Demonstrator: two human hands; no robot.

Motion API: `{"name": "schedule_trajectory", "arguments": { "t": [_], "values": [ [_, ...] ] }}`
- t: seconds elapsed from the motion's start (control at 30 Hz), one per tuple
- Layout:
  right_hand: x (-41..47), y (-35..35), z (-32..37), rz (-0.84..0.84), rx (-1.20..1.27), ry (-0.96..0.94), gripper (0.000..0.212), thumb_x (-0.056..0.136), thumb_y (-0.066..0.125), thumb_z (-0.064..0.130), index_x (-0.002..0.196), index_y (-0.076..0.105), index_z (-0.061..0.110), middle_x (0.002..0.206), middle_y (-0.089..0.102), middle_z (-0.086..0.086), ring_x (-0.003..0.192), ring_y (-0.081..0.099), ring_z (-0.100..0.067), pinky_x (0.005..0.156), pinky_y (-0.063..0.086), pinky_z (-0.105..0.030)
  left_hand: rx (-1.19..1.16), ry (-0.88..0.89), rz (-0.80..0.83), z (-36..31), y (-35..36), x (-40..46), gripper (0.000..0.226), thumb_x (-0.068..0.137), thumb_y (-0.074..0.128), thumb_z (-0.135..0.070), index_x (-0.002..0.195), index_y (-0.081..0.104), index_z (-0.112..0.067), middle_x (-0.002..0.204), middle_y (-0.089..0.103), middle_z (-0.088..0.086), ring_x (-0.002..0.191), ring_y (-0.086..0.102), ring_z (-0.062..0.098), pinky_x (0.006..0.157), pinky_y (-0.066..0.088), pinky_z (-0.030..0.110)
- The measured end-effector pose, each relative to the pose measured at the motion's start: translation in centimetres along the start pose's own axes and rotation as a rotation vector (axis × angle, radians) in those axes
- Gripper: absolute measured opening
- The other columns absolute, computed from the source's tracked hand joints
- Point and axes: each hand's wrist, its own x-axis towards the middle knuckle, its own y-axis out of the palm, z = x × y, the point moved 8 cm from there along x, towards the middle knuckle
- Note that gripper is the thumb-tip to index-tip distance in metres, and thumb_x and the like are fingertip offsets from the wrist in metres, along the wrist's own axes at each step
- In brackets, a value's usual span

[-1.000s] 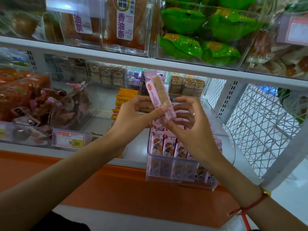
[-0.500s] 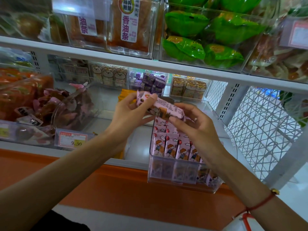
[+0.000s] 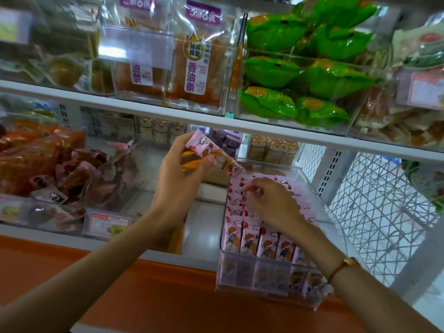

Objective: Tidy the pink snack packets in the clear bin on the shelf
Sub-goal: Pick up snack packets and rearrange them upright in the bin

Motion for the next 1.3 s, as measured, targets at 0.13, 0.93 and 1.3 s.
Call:
{"name": "schedule_trajectory", "arguments": {
  "t": [0.13,0.93,1.3],
  "values": [
    [0.7,2.9,0.2,0.167,-0.313,-0.055,0.036,0.099,0.038,0.028,0.13,0.055,0.02,0.136,0.047,-0.009,0.124,0.04,-0.023,0.096,0.038,-0.032,0.032,0.012,0.004,0.9,-0.2,0.2,0.033,0.089,0.061,-0.003,0.114,0.051,-0.021,0.1,0.062,-0.014,0.091,0.06,-0.009,0.073,0.048,0.008],
    [-2.4,2.7,-0.9,0.166,0.006,-0.028,0.035,0.095,0.047,0.035,0.127,0.054,0.024,0.112,0.061,0.005,0.112,0.048,-0.016,0.102,0.037,-0.039,1.012,0.163,0.611,3.3,9.4,6.0,0.031,0.08,0.071,-0.04,0.104,0.058,-0.025,0.1,0.065,-0.003,0.095,0.06,0.022,0.069,0.035,0.029],
    [-1.5,3.1,-0.6,0.234,-0.004,-0.072,0.024,0.091,0.052,0.039,0.11,0.059,0.026,0.121,0.057,0.006,0.12,0.041,-0.016,0.106,0.024,-0.04,1.002,0.123,0.598,2.7,7.1,5.1,0.035,0.082,0.069,-0.04,0.114,0.058,-0.028,0.11,0.065,-0.006,0.102,0.06,0.018,0.074,0.039,0.029]
  ]
}}
